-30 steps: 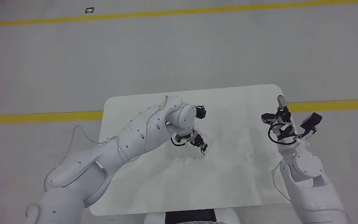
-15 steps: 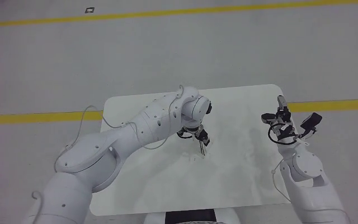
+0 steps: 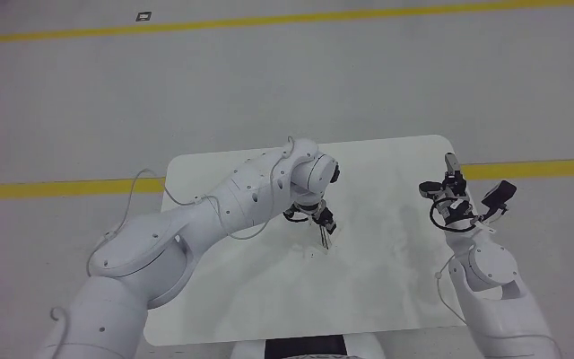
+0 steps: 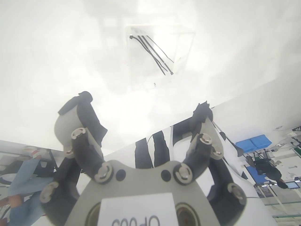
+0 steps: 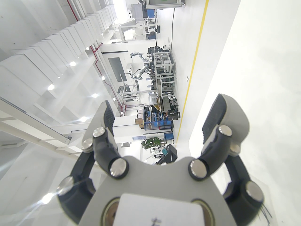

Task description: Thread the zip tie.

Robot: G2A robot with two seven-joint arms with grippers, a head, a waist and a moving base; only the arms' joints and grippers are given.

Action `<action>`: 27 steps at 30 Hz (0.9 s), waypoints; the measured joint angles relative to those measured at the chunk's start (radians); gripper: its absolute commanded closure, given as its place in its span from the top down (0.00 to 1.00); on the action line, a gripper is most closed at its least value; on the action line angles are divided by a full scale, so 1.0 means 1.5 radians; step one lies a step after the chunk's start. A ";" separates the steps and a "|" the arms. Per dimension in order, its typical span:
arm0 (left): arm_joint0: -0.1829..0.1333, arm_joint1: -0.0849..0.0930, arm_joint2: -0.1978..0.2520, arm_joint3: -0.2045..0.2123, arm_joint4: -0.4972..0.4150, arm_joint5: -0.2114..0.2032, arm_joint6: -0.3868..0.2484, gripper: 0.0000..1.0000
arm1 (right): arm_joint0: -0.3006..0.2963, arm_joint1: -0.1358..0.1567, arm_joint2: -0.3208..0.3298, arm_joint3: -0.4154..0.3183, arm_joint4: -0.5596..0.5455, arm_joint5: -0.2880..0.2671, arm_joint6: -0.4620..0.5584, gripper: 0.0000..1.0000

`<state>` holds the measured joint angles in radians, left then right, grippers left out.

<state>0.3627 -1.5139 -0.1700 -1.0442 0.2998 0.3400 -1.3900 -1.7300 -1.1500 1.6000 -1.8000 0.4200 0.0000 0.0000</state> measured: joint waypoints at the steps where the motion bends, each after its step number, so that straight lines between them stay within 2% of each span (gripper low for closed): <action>1: 0.000 0.000 0.000 0.000 0.000 0.000 0.000 1.00 | 0.000 0.000 0.000 0.000 0.000 0.000 0.000 1.00; 16: 0.000 0.000 0.000 0.000 0.000 0.000 0.000 1.00 | 0.000 0.000 0.000 0.000 0.000 0.000 0.000 1.00; 18: 0.004 -0.001 -0.002 0.007 0.000 0.000 0.002 1.00 | 0.000 0.000 0.000 0.000 0.000 0.000 0.000 1.00; 21: 0.010 -0.012 -0.016 0.028 0.012 0.000 0.001 1.00 | 0.000 0.000 0.000 0.000 0.000 0.000 0.000 1.00; 24: 0.015 -0.027 -0.026 0.045 0.026 0.000 0.000 1.00 | 0.000 0.000 0.000 0.000 0.000 0.000 0.000 1.00; 27: 0.012 -0.044 -0.027 0.068 0.038 0.000 0.000 1.00 | 0.000 0.000 0.000 0.000 0.000 0.000 0.000 1.00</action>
<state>0.3799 -1.5806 -0.2108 -0.9425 0.3568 0.3400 -1.3901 -1.7300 -1.1500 1.6000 -1.8000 0.4200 0.0000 0.0000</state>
